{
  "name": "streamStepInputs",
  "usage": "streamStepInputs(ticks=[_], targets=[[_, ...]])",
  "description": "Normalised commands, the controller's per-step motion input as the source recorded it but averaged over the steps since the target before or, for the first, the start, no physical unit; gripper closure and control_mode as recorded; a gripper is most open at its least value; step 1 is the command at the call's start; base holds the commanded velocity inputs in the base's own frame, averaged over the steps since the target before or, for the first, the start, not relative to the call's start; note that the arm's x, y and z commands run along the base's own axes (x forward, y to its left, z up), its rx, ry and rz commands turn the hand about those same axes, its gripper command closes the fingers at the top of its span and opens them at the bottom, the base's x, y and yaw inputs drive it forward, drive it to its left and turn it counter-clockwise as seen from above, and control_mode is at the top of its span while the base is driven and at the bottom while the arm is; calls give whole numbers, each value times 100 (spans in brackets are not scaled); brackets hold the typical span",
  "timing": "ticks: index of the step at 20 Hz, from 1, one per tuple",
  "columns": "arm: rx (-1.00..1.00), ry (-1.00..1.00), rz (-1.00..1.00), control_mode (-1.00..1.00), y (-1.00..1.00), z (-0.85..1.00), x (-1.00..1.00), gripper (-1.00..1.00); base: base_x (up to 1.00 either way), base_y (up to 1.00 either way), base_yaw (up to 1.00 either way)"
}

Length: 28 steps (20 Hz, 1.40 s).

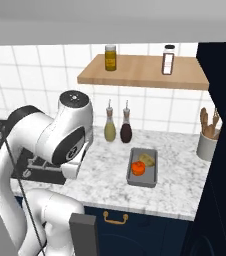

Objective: Take the meat container that has the shrimp and place it on the second highest rack of the freezer. Then take the vegetable container that has the potato and squash and place it on the highest rack of the freezer.

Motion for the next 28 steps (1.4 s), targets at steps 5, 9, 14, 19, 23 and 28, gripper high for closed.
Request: streamStepInputs(ticks=[5,9,14,19,23,28], targets=[[-6,4,1,-100,-92,-89,59,-100,0,0,0],[-15,9,0,-100,-73,-95,50,-100,0,0,0],[-2,2,0,-100,-65,-73,55,-100,0,0,0],[0,0,0,-100,-45,-38,42,-100,0,0,0],[0,0,0,-100,-27,-30,39,-100,0,0,0],[0,6,0,-100,-8,-32,37,-100,0,0,0]])
